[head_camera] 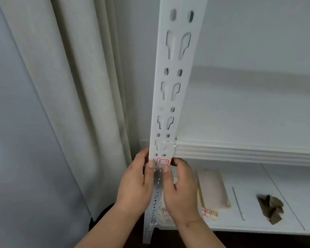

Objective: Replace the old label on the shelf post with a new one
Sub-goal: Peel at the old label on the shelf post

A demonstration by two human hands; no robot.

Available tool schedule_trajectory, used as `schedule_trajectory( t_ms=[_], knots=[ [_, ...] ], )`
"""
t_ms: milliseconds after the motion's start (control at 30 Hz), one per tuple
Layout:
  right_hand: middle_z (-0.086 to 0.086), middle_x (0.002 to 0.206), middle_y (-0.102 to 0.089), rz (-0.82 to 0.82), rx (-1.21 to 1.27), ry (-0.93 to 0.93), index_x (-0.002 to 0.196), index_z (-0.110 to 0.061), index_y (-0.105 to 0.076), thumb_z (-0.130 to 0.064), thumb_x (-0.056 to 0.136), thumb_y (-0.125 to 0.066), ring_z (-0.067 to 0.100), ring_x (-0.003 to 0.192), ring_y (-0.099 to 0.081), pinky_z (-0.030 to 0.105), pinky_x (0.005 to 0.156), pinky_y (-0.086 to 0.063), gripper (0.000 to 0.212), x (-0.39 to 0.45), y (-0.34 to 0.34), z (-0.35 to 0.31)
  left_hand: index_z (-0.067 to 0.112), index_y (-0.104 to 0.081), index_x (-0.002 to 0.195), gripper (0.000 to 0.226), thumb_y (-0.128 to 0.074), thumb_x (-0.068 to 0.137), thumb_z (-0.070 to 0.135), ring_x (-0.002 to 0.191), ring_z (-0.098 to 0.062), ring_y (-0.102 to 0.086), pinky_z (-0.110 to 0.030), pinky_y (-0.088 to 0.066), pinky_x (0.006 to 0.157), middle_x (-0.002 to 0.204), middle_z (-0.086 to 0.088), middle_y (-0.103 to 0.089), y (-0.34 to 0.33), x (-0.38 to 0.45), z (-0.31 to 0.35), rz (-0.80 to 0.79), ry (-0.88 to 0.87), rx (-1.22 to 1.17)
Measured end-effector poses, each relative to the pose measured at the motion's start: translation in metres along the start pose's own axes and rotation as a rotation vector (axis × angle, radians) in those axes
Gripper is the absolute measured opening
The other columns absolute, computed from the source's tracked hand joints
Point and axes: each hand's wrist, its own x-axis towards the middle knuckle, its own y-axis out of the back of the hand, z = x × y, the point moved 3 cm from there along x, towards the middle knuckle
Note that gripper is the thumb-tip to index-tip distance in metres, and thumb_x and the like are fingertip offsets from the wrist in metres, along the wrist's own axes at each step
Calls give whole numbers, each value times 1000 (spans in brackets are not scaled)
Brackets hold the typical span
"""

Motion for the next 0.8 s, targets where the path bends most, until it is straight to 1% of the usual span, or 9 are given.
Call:
schedule_trajectory(
  t_ms=[67,167,233,367,433,500,600,700,800],
  knots=[
    [-20,107,-65,12,67,18,114,-29,-60,-34,94,-44,3,101,-60,34,84,-50,26,1,-3,2,52,-45,126,30,-40,100,39,100,10,-63,-6,-46,80,111,40,-61,-5,-1,-1,14,21,-65],
    [-18,109,-65,-4,145,20,117,-30,-60,-34,95,-42,7,105,-60,37,87,-50,29,0,-10,13,40,-54,126,29,-45,100,31,97,6,-66,-8,-48,77,107,31,-67,-12,0,-11,75,-3,-122],
    [-19,112,-64,10,170,34,119,-32,-59,-35,95,-42,6,109,-59,36,90,-49,30,-4,-12,16,39,-56,124,28,-45,101,29,98,6,-65,-10,-49,78,106,26,-69,-16,-1,-15,115,-37,-122],
    [-22,114,-63,57,234,45,122,-35,-59,-35,92,-45,-3,108,-57,26,92,-48,34,-4,-14,24,39,-57,126,32,-47,99,22,99,9,-62,-1,-41,74,107,24,-69,-23,-2,-24,145,-105,-128],
    [-19,115,-64,58,286,37,123,-32,-60,-34,90,-47,-3,108,-58,23,92,-48,36,-4,-17,28,39,-55,129,37,-48,99,19,98,12,-60,1,-40,73,108,24,-68,-25,-3,-27,148,-139,-142],
    [-14,114,-67,76,328,37,123,-28,-61,-33,90,-49,-3,106,-60,20,90,-48,35,-3,-18,31,40,-55,131,39,-48,100,18,97,10,-61,0,-41,74,107,23,-68,-26,-4,-30,153,-191,-140],
    [-13,111,-69,82,403,20,121,-24,-63,-24,94,-54,-5,102,-61,9,85,-47,29,-3,-18,32,43,-53,130,38,-48,100,22,97,5,-62,-5,-43,76,108,18,-68,-29,-3,-34,159,-225,-136],
    [-16,105,-70,73,409,-15,118,-25,-65,-24,93,-56,-10,95,-62,3,77,-45,26,-2,-16,29,41,-57,124,32,-49,98,25,95,5,-63,-10,-47,78,105,19,-69,-29,-3,-31,166,-224,-174],
    [-17,101,-71,81,429,-40,112,-26,-67,-24,92,-57,-12,89,-62,-1,69,-43,22,-2,-15,24,39,-58,122,29,-52,98,24,88,10,-62,-4,-45,73,98,26,-68,-26,-3,-29,166,-208,-206]
  ],
)
